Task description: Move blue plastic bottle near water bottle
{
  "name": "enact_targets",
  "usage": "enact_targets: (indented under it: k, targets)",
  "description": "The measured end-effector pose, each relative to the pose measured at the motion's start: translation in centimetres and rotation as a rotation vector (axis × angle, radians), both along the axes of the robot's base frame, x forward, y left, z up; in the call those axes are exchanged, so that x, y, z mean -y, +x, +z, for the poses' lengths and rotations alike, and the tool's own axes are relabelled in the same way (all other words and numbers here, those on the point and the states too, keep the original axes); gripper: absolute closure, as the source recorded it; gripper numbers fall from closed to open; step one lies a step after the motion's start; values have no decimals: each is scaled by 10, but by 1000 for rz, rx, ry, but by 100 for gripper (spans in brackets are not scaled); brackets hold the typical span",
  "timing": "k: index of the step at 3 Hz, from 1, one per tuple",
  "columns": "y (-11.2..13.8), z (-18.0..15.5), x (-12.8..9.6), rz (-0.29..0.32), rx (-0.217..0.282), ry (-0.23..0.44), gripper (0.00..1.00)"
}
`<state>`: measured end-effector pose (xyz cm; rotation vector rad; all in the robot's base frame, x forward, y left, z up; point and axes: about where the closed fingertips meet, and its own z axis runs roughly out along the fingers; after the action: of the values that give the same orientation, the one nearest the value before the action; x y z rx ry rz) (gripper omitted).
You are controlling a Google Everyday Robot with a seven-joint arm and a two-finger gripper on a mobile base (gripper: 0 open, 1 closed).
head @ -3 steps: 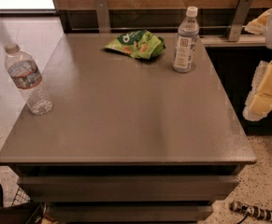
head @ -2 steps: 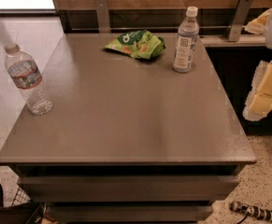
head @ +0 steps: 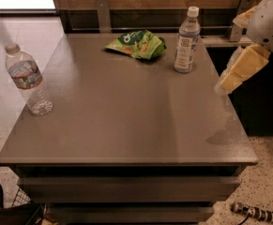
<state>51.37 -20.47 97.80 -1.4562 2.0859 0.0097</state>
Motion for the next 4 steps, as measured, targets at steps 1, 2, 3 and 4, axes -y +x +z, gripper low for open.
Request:
enact_targets:
  k: [1, 2, 3, 4]
  targets:
    - [36, -8, -1, -35, 56, 128, 0]
    - [64, -21, 11, -92, 144, 269, 0]
    - [79, -29, 26, -146, 227, 371, 0]
    - [96, -31, 27, -149, 228, 462, 0]
